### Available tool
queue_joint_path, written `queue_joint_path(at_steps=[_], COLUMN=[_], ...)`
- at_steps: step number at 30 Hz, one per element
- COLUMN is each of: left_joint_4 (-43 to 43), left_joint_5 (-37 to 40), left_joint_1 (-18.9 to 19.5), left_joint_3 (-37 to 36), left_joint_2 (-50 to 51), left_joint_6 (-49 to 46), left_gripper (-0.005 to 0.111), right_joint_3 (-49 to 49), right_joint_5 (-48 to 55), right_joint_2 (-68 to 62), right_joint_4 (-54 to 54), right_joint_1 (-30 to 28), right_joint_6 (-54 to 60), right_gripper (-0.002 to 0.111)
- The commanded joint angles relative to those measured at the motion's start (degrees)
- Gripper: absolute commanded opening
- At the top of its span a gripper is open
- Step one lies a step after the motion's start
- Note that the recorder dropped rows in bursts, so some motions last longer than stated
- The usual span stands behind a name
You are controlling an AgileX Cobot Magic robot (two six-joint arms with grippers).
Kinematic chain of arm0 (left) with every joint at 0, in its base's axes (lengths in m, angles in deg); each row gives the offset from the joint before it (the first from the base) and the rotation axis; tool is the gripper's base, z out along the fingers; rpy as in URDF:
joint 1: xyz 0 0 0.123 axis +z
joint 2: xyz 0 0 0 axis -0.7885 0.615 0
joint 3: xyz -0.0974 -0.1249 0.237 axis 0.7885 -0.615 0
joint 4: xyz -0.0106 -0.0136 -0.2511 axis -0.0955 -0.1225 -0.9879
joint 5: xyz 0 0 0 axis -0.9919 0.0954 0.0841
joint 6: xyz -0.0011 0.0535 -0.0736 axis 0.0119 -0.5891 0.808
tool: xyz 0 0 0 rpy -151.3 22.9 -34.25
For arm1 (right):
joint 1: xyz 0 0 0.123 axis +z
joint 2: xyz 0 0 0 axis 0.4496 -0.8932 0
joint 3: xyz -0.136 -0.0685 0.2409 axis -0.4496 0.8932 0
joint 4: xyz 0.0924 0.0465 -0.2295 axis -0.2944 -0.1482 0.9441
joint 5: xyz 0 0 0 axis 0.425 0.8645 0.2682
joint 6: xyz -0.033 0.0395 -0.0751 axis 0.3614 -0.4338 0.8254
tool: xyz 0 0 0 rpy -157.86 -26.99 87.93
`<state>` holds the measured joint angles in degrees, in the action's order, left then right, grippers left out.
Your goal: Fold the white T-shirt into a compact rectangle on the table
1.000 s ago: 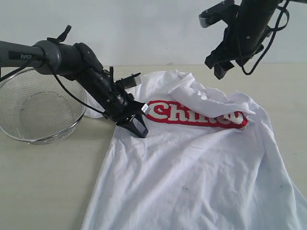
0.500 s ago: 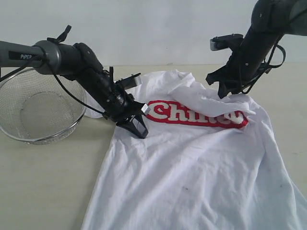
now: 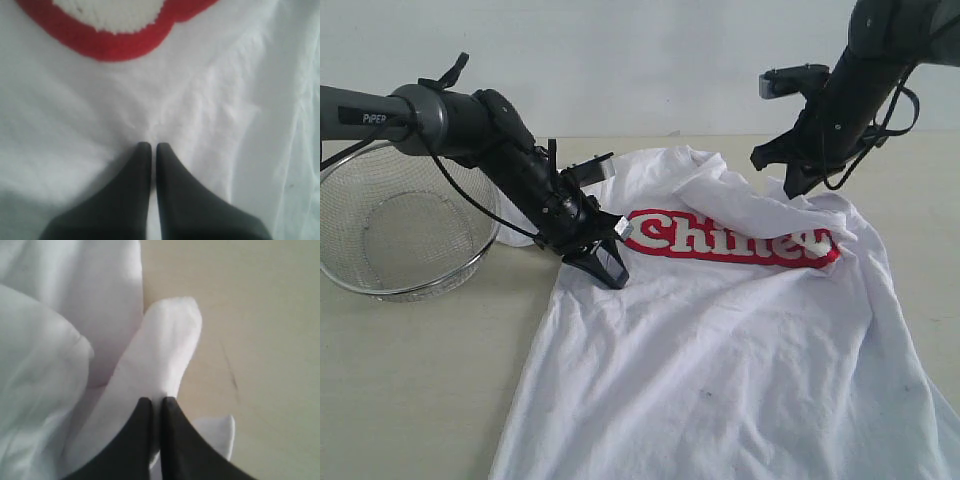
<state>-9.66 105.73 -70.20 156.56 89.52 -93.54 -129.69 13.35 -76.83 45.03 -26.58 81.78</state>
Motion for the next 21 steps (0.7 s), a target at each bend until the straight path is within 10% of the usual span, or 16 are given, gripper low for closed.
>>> queue_joint_path(at_steps=[1,8,21], left_joint_4=[-0.14,-0.14,-0.14], left_joint_5=[0.40,0.03,0.74], left_joint_1=[-0.32,-0.32,-0.32], left_joint_3=[0.22,0.22,0.22], left_joint_2=[0.34,0.34,0.34], left_joint_6=[-0.16,-0.16,-0.16], left_gripper=[0.005,0.005,0.005], right_joint_3=[-0.23,-0.23,-0.23], right_joint_5=[1.83,12.76,-2.42], right_joint_2=[5.19,7.79,7.31], right_joint_4=[-0.88,-13.87,5.76], right_joint_1=[-0.14,0.48,0.96], right_joint_6=[2.15,11.67,0.17], right_gripper=[0.000,0.000,0.000])
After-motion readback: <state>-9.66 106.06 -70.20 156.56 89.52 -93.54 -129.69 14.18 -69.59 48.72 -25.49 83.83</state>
